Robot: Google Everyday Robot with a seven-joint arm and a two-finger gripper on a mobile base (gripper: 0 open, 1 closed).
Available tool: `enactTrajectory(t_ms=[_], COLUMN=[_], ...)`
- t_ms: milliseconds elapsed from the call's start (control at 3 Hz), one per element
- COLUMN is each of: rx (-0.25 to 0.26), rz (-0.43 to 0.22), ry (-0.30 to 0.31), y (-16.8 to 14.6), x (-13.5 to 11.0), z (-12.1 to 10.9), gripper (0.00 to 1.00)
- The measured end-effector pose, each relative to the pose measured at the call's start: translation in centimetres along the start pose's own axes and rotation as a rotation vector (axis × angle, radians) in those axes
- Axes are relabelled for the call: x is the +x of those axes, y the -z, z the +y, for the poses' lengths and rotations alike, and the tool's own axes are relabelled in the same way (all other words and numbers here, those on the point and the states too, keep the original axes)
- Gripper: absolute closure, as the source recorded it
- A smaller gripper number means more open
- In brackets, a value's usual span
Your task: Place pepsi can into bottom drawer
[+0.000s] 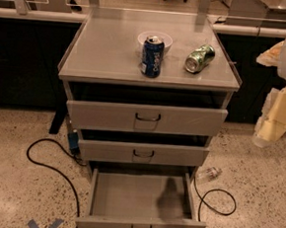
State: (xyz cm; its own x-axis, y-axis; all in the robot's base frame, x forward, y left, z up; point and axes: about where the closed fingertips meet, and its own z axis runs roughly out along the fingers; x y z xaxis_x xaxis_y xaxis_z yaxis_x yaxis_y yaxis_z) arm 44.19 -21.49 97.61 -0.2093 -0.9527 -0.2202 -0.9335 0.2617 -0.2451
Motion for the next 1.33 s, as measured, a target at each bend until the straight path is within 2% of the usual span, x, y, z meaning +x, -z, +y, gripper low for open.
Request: enactTrajectory(t_ms=[333,667,1000,1333], rx=[-0.058,-0.145,-0.242,-0.278], rz=[-0.091,-0.342,-0.683,-0.858], ry=[0.014,0.122,0.217,0.223], y=[-1.1,-3.0,-3.4,-2.9], x=[-0.9,-3.8,-10.7,-13.2], z=[0.1,-1.8,-3.8,-5.1], gripper=[0.0,0.0,0.0,0.0])
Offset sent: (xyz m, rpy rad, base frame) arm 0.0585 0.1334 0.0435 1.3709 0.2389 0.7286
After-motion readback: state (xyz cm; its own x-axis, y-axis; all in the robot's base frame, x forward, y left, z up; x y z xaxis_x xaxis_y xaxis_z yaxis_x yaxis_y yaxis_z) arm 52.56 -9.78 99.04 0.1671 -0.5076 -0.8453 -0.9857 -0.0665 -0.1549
